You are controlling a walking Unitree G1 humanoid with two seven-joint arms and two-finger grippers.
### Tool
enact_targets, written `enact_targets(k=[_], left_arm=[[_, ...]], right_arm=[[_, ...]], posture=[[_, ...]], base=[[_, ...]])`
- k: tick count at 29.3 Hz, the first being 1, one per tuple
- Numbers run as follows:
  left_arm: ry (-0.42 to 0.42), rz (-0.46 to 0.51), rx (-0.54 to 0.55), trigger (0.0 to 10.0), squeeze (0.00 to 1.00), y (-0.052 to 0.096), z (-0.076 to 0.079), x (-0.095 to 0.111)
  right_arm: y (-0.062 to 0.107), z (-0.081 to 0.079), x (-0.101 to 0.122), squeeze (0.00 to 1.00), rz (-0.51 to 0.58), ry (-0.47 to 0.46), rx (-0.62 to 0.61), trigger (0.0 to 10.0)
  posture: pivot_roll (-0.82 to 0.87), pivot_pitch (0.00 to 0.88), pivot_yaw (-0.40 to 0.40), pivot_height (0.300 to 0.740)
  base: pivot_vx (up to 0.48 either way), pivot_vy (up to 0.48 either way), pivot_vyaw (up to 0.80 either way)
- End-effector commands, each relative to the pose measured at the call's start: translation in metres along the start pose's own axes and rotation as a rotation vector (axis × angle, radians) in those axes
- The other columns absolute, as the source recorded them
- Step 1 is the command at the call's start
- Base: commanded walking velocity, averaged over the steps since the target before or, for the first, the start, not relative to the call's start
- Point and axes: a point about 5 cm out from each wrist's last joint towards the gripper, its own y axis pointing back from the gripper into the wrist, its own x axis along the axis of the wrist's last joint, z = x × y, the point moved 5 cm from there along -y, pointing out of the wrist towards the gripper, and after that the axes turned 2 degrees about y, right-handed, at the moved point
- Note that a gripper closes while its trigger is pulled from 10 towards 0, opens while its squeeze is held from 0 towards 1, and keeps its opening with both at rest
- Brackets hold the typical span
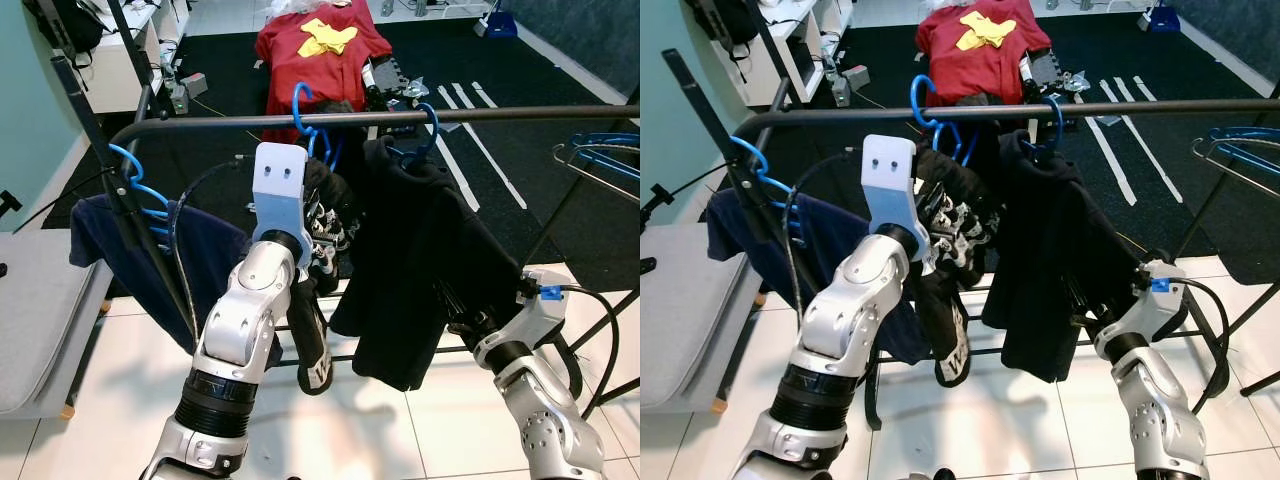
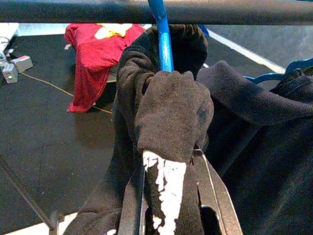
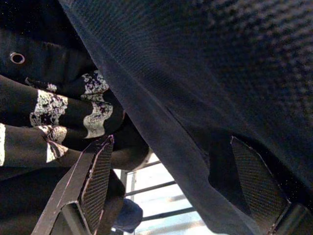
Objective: Hang hanger
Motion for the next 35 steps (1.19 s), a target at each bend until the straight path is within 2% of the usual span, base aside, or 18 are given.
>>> enact_targets(k=[1,2,3,5,8,11,18,19,21,22,23,24,26,27,28,29,31,35], left_arm=[[0.026,0.123,-0.064,10.0,0.0,-0.005,0.028,0.032],[0.026,0.123,-0.064,10.0,0.0,-0.005,0.028,0.032],[0.015,0.07,-0.047,10.0,0.0,-0.009,0.028,0.02],[-0.003,0.039,-0.032,10.0,0.0,-0.013,0.029,0.012],[-0.016,0.025,-0.026,10.0,0.0,-0.019,0.032,0.009],[-0.038,0.021,-0.025,10.0,0.0,-0.034,0.043,0.009],[-0.062,0.003,-0.007,10.0,0.0,-0.041,0.044,0.002],[-0.074,-0.018,0.013,10.0,0.0,-0.043,0.039,-0.005],[-0.1,-0.083,0.077,10.0,0.0,-0.044,0.021,-0.027],[-0.1,-0.083,0.077,10.0,0.0,-0.044,0.021,-0.027],[-0.105,-0.11,0.111,10.0,0.0,-0.043,0.01,-0.035],[-0.105,-0.11,0.111,10.0,0.0,-0.043,0.01,-0.035],[-0.104,-0.14,0.18,10.0,0.0,-0.039,-0.015,-0.046],[-0.104,-0.14,0.18,10.0,0.0,-0.039,-0.015,-0.046],[-0.093,-0.15,0.223,10.0,1.0,-0.036,-0.03,-0.05],[-0.093,-0.15,0.223,10.0,1.0,-0.036,-0.03,-0.05],[-0.059,-0.137,0.235,10.0,1.0,-0.033,-0.043,-0.05],[-0.048,-0.121,0.213,10.0,1.0,-0.031,-0.043,-0.049]], right_arm=[[0.002,-0.001,0.0,0.0,0.007,-0.013,-0.006,10.0],[0.002,-0.001,0.0,0.0,0.007,-0.013,-0.006,10.0],[0.002,-0.001,0.0,0.0,0.008,-0.015,-0.006,10.0],[0.002,-0.002,-0.001,0.0,0.009,-0.017,-0.006,10.0],[0.002,-0.003,-0.001,0.0,0.01,-0.018,-0.006,10.0],[0.002,-0.004,-0.001,0.0,0.013,-0.021,-0.008,10.0],[0.003,-0.003,-0.002,0.0,0.017,-0.022,-0.012,10.0],[0.004,-0.003,-0.001,0.0,0.018,-0.023,-0.015,10.0],[0.005,-0.003,-0.002,0.0,0.019,-0.026,-0.017,10.0],[0.005,-0.003,-0.002,0.0,0.019,-0.026,-0.017,10.0],[0.005,-0.004,-0.002,0.0,0.018,-0.026,-0.017,10.0],[0.005,-0.004,-0.002,0.0,0.018,-0.026,-0.017,10.0],[0.006,-0.004,-0.002,0.0,0.016,-0.028,-0.016,10.0],[0.006,-0.004,-0.002,0.0,0.016,-0.028,-0.016,10.0],[0.006,-0.004,-0.002,0.0,0.015,-0.028,-0.015,10.0],[0.006,-0.004,-0.002,0.0,0.015,-0.028,-0.015,10.0],[0.006,-0.003,-0.001,0.0,0.014,-0.029,-0.014,10.0],[0.006,-0.003,-0.001,0.0,0.013,-0.03,-0.013,10.0]], posture=[[-0.12,0.164,0.061,0.74],[-0.12,0.164,0.061,0.74],[-0.12,0.164,0.063,0.74],[-0.12,0.164,0.064,0.74],[-0.12,0.163,0.067,0.74],[-0.14,0.161,0.08,0.74],[-0.14,0.162,0.089,0.74],[-0.14,0.162,0.09,0.74],[-0.14,0.166,0.089,0.74],[-0.14,0.166,0.089,0.74],[-0.14,0.169,0.086,0.74],[-0.14,0.169,0.086,0.74],[-0.13,0.173,0.083,0.74],[-0.13,0.173,0.083,0.74],[-0.13,0.176,0.078,0.74],[-0.13,0.176,0.078,0.74],[-0.12,0.178,0.072,0.74],[-0.12,0.178,0.072,0.74]], base=[[0.0,0.0,0.0],[0.0,0.0,0.0],[0.0,0.0,0.0],[0.0,0.0,0.0],[0.0,0.0,0.0],[0.0,0.0,0.0],[0.0,0.0,0.0],[0.0,0.0,0.0],[0.0,0.0,0.0],[0.0,0.0,0.0],[0.0,0.0,0.0],[0.0,0.0,0.0],[0.0,0.0,0.0],[0.0,0.0,0.0],[0.0,0.0,0.0],[0.0,0.0,0.0],[0.0,0.0,0.0],[0.0,0.0,0.0]])
